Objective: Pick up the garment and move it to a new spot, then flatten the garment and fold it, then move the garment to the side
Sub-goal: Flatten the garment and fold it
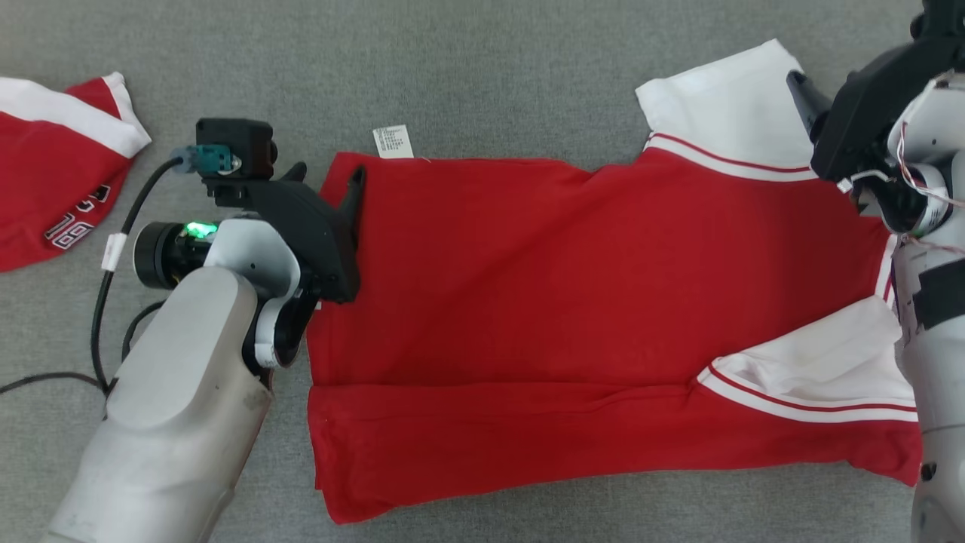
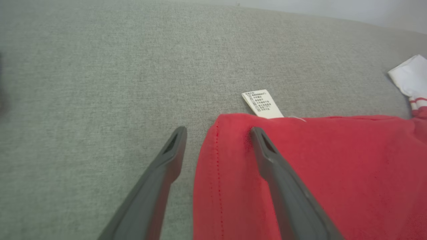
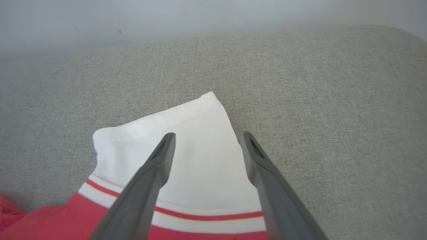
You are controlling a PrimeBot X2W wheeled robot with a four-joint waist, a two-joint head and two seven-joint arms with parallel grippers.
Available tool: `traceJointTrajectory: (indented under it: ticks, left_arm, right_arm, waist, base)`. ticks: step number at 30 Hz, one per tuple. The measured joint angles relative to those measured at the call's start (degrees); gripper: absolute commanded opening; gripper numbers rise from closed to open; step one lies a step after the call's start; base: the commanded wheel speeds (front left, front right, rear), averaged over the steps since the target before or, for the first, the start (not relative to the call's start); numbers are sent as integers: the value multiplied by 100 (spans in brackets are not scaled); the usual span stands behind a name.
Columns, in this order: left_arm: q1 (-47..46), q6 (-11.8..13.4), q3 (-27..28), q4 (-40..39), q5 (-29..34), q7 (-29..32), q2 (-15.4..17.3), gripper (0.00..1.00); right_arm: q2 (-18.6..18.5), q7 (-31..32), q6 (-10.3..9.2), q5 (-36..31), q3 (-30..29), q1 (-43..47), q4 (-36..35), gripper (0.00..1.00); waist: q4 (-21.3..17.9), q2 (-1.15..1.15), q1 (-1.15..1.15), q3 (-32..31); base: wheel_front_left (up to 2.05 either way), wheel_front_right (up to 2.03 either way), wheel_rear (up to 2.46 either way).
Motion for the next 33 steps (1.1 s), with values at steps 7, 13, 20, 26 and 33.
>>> traceJointTrajectory:
  ticks: [7,13,20,26,33]
  left_arm:
    - [-292,-97,-131,310,13,104,-65,100]
    - [-433,-131,-146,281,10,120,-81,100]
    - [-466,-152,-171,37,2,142,-29,100]
    - [-471,-143,-254,-118,11,211,-43,100]
    - [-495,-11,-291,-75,130,18,-13,0]
  right_arm:
    - [-151,-299,0,-86,135,-489,695,100]
    - [-211,-461,0,-254,54,-879,1212,100]
    - [-278,-625,0,-399,-66,-1157,1647,100]
    - [-347,-517,0,-586,-238,-1430,2020,89]
    - [-242,-747,4,-765,-168,-1534,2069,0]
  waist:
    - [91,0,-1,268]
    - [197,-1,-2,461]
    - [312,-1,-2,671]
    - [424,-2,-2,772]
    - [380,-2,-2,810]
  base:
    - [0,0,0]
    - [0,0,0]
    - [0,0,0]
    - [0,0,0]
    - [0,0,0]
